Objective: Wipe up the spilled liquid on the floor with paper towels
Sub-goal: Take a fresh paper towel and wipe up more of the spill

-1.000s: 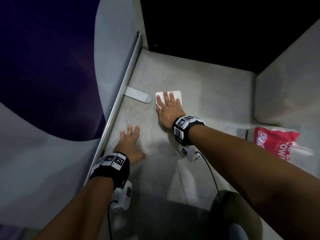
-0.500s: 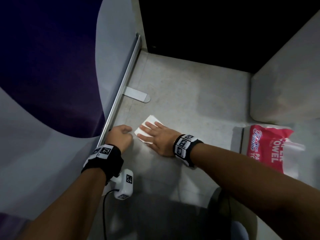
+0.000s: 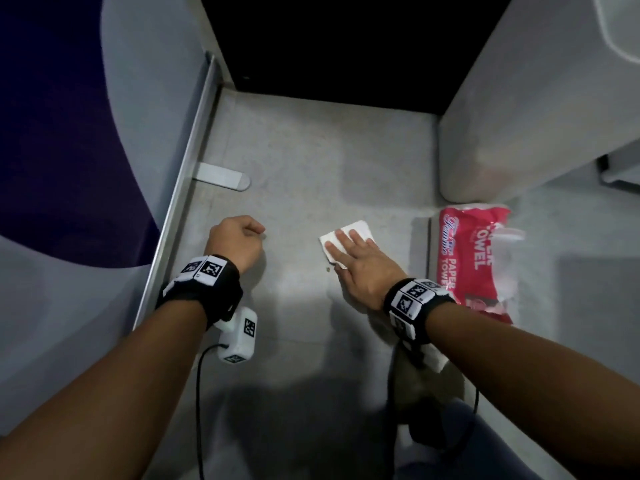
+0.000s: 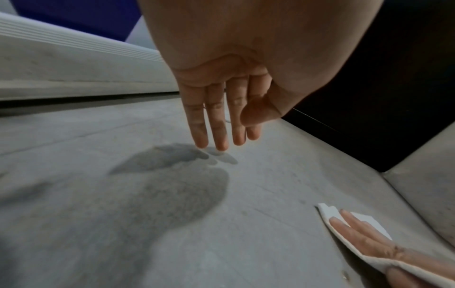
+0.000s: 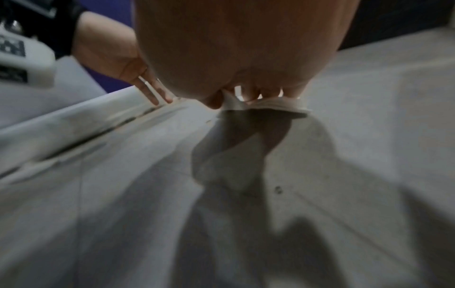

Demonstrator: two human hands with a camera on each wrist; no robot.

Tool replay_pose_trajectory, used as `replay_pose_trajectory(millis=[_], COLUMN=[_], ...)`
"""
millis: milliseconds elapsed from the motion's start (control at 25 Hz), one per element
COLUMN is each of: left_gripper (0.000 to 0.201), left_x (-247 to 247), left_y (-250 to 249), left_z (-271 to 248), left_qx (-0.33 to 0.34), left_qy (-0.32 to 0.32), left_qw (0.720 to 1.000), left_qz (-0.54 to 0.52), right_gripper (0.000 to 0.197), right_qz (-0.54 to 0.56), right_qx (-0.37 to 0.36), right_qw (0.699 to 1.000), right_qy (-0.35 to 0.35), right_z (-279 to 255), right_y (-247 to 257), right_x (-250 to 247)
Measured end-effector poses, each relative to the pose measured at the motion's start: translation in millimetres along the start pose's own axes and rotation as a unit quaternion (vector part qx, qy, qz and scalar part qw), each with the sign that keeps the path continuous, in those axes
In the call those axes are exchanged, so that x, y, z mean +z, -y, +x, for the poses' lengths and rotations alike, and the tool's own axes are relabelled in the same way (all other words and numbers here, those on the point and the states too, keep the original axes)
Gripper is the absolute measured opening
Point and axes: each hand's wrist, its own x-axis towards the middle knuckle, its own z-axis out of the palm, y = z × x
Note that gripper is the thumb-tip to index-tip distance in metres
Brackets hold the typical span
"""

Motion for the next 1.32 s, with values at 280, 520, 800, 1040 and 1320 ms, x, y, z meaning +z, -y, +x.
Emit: replay_pose_trajectory(millis=[280,520,800,1040,1320], left_gripper=[0.025,0.024,0.040,0.038,0.034], left_x=[10,-3,-43,-69,-76], left_y=[-8,2,30,46,43], left_z=[-9,-21,-25,-33,-30], left_qx=[0.035,0.017,-0.004,-0.003,0.022], left_qy=[0.015,0.016,-0.008,-0.040,-0.068], left_qw=[0.999,0.999,0.999,0.997,0.995], left_qz=[0.009,-0.029,-0.050,-0.061,-0.075], right_gripper=[0.059,0.057,0.058,0.059,0.063], right_qz=[0.092,0.172,0.180,0.121,0.031], right_qx=[0.215,0.312,0.270,0.132,-0.008], right_qw=[0.972,0.934,0.944,0.983,0.999], right_qy=[-0.004,-0.032,-0.058,-0.031,0.025], right_z=[-51,-28,13,44,57], right_y=[26,65,115,157,173], right_x=[24,43,51,60,73])
